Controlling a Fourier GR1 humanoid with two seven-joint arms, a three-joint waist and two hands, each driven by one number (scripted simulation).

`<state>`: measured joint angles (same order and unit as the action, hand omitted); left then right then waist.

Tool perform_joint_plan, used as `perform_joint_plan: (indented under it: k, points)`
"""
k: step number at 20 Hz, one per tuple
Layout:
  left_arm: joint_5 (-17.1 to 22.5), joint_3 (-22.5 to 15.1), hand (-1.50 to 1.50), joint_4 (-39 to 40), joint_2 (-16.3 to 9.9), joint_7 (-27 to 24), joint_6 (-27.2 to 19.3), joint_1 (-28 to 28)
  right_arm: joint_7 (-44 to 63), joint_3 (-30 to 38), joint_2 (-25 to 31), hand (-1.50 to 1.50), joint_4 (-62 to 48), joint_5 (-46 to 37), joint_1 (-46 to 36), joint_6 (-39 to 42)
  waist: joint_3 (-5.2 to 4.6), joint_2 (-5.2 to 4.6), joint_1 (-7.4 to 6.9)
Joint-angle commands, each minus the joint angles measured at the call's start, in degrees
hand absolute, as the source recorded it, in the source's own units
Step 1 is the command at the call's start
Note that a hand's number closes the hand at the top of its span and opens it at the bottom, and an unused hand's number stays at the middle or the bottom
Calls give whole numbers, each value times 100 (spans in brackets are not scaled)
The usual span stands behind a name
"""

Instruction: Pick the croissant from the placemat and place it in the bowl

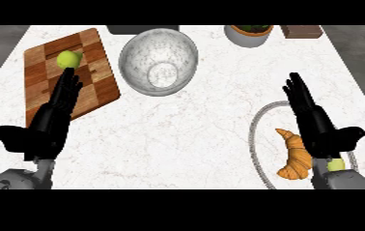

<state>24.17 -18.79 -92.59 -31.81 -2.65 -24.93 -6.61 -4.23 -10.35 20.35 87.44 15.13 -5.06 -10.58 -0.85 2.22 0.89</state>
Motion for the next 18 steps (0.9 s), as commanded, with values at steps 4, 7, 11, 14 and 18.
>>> perform_joint_plan:
  k: [4, 7, 11, 14, 18]
  points:
    - [393, 467, 0, 230, -733, 670, 866, -247, 295, 681, -11, 150, 567, -100, 773, -1036, 82, -197, 87]
    - [244, 84, 0, 209, -476, 601, 785, -160, -70, 274, 1708, 150, -9, -1972, 895, -763, -158, -359, 61]
    - [665, 342, 0, 593, -667, 937, 1452, -389, -801, 311, -334, -150, 436, -2048, 1720, -2813, 82, -215, 86]
    - [674, 375, 0, 759, -571, 1114, 1622, -688, -904, -227, -417, -150, 1020, -2796, 1943, -3165, 79, -214, 24]
    - [567, 327, 0, 503, -406, 1233, 1576, -551, 464, -573, -131, -150, 1819, -4109, 2197, -3527, 75, -215, -55]
